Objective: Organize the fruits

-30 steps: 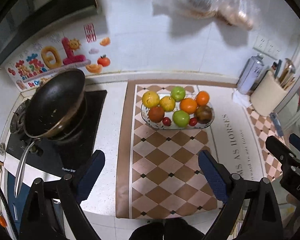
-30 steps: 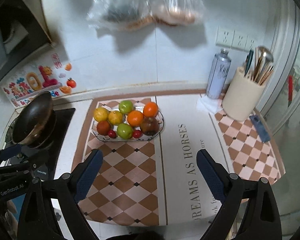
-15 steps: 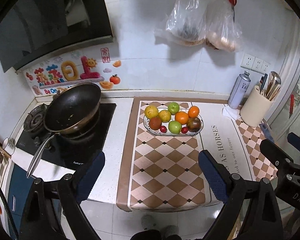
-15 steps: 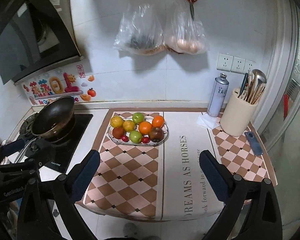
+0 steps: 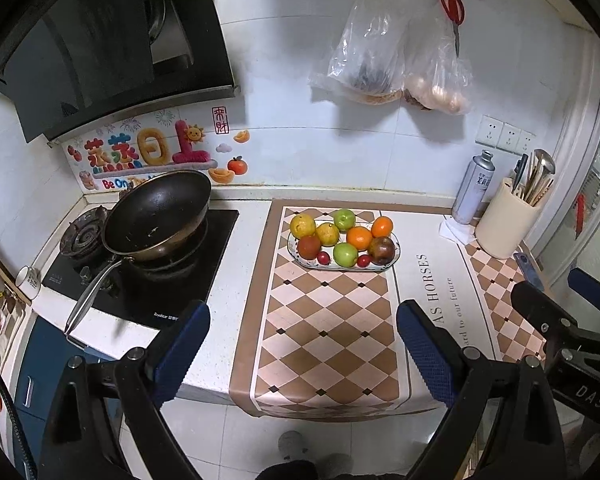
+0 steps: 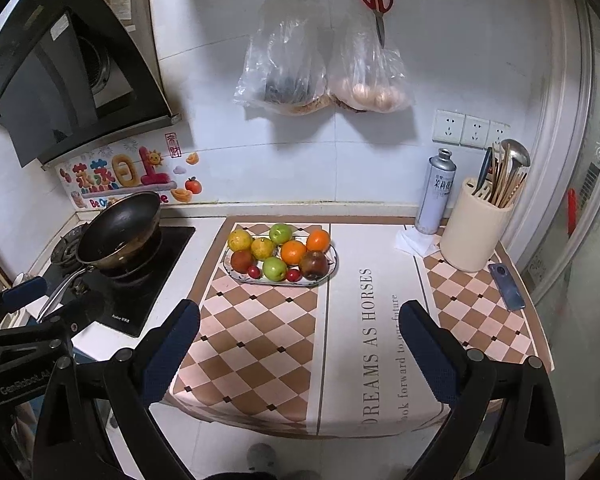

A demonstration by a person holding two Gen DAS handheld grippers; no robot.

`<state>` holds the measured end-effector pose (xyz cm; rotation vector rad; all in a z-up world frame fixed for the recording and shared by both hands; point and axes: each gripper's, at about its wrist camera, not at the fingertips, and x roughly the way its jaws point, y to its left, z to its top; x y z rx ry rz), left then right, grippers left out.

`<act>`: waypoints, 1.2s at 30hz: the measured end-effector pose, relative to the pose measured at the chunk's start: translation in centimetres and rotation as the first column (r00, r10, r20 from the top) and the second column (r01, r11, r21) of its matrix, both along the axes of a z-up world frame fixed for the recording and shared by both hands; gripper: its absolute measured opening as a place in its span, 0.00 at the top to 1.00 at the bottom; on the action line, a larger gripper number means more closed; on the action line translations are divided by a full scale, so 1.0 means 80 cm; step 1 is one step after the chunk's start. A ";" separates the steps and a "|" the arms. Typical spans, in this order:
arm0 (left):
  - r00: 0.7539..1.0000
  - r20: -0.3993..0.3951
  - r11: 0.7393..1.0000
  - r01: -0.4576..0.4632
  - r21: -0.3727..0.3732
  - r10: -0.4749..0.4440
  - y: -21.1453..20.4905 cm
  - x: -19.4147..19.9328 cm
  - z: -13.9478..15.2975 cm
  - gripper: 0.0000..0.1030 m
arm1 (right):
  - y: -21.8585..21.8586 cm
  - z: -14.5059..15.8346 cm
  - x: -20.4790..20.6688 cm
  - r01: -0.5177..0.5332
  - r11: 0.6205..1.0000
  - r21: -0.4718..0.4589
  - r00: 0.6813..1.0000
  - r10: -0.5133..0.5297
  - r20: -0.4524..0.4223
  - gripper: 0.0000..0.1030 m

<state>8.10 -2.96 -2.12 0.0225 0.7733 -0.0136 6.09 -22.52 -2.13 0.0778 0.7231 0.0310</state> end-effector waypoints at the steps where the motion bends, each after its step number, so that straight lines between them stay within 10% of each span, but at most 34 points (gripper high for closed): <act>1: 1.000 -0.003 1.000 -0.002 0.002 0.002 -0.001 0.003 -0.001 0.07 | -0.002 -0.002 0.004 0.001 1.000 0.001 1.000 -0.001 -0.004 0.01; 36: 0.991 -0.114 0.997 -0.061 0.053 0.066 0.012 0.163 -0.068 0.01 | 0.001 -0.081 0.202 0.015 0.999 -0.047 0.985 -0.022 -0.169 0.01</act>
